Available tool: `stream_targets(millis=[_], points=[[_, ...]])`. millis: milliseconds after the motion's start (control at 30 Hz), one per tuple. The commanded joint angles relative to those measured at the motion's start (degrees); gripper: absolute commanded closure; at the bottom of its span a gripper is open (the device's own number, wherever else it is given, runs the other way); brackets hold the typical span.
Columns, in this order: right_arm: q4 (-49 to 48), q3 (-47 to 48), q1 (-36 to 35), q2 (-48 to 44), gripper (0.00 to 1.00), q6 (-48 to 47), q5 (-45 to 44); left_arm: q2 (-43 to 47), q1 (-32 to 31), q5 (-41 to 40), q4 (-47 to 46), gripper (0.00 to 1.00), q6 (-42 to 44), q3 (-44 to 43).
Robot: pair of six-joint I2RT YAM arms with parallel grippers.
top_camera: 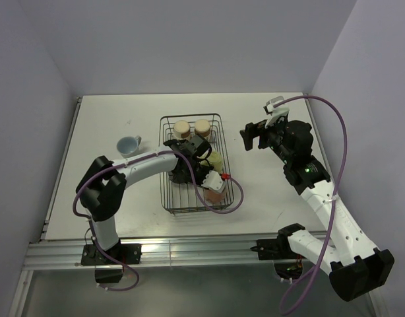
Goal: Load the cups into the dish rack
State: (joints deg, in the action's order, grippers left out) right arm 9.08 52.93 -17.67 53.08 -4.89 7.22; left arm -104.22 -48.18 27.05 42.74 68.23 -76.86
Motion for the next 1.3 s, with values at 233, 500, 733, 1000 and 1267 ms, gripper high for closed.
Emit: stream_targets(millis=[233, 500, 733, 1000, 1267], points=[[-1.87, 1.83, 0.44, 0.45, 0.01, 0.84, 1.39, 0.87, 0.11, 2.66, -2.84, 0.64, 0.68, -1.19], [-1.44, 2.09, 0.45, 0.1, 0.01, 0.76, 1.65, 1.92, 0.19, 0.82, -1.96, 0.62, 1.21, -3.03], [-1.17, 2.44, 0.44, 0.1, 0.01, 0.84, 2.18, 3.41, 0.2, -1.2, 1.55, 0.61, 1.39, -6.81], [-0.56, 3.41, 0.44, 0.44, 0.01, 0.58, 2.35, 8.68, 0.9, -3.67, 6.65, 0.49, 1.21, -8.83], [-0.12, 4.82, 0.36, 1.41, 0.01, 0.58, 3.15, 15.62, 8.16, 2.02, 8.24, 0.48, -10.18, -13.39]])
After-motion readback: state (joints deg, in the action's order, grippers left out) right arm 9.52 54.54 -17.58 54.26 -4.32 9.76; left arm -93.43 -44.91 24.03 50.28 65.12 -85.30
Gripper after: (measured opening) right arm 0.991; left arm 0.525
